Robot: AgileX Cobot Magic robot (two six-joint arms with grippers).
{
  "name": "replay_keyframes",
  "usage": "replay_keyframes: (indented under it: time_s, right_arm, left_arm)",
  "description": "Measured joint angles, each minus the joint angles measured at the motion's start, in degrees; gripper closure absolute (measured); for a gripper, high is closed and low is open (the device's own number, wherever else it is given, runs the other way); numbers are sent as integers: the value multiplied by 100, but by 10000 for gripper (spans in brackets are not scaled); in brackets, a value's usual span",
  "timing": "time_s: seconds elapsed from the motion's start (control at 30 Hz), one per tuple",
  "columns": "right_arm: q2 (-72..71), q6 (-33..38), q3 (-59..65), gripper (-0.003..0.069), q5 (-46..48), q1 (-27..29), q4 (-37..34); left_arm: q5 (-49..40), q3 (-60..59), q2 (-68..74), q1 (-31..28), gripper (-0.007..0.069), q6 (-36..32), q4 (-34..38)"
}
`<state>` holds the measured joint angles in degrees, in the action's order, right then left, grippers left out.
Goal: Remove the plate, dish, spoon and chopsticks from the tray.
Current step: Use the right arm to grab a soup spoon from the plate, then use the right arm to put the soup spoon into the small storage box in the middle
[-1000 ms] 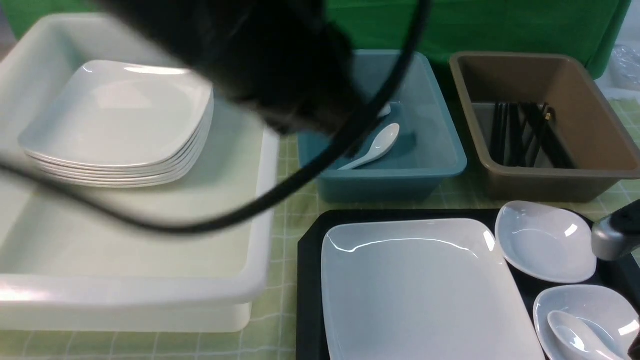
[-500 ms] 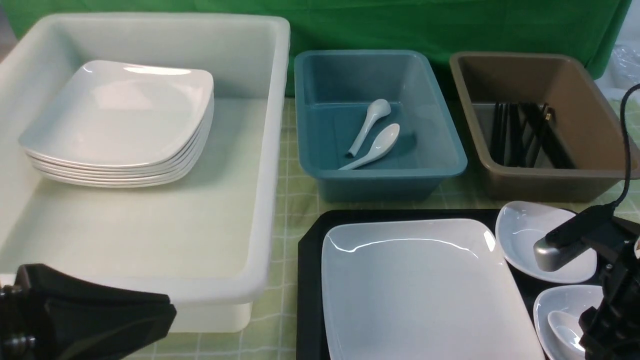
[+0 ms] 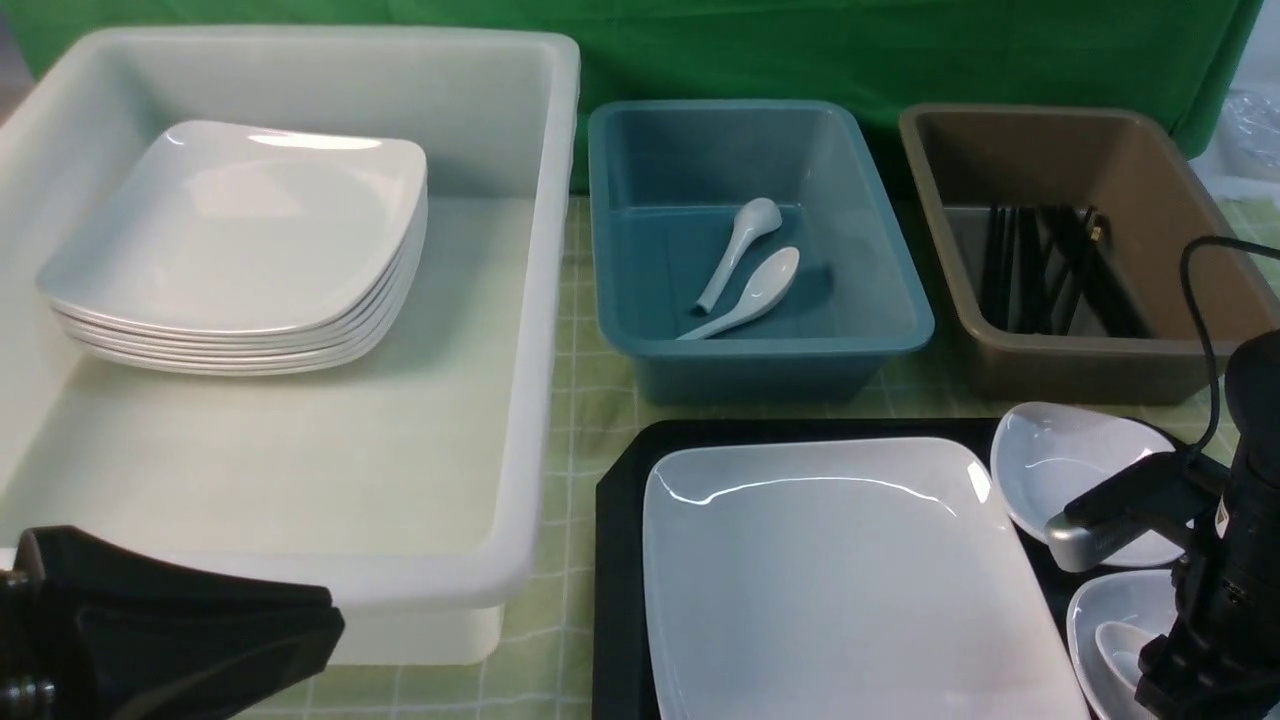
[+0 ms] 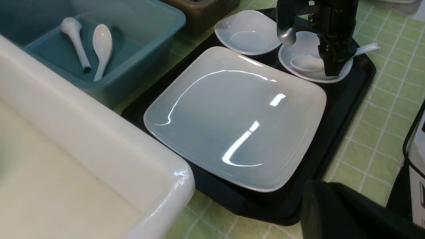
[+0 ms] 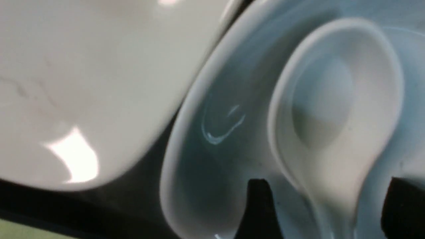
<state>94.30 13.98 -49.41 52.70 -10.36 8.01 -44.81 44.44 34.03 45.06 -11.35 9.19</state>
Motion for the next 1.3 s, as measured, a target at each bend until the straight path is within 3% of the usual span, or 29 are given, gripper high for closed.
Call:
replay_keyframes:
  time_s: [0.13, 0.5, 0.67, 0.87, 1.0, 1.07, 1.13, 1.27, 1.3]
  right_arm:
    - [16, -87, 0, 174, -232, 104, 29]
    - [224, -93, -18, 347, -368, 109, 31]
    - [224, -137, -37, 354, -335, 109, 26]
    - [-289, -647, -85, 355, -199, 84, 8]
    - [-978, -1097, -450, 355, -25, -231, -317]
    - [-1362, -1234, -974, 355, -427, -651, -860]
    - [-1443, -1398, -1496, 355, -1489, -1099, -1342]
    - [-1104, -1692, -1984, 356, -2833, -1407, -1504]
    - [-731, -1864, -2233, 356, -3652, -1498, -1524]
  left_arm:
    - [6, 0, 0, 0, 621, -90, -5]
    - [123, 0, 0, 0, 621, -114, 0]
    - [149, 0, 0, 0, 621, -114, 0]
    - [238, -5, 0, 0, 621, -233, 0]
    - [538, -12, 0, 0, 621, -251, 0]
    - [941, -18, 0, 0, 621, -290, 4]
    - [1408, -18, 0, 0, 621, -294, 4]
    - [1776, -18, 0, 0, 621, -313, 4]
    - [1948, -18, 0, 0, 621, -323, 4]
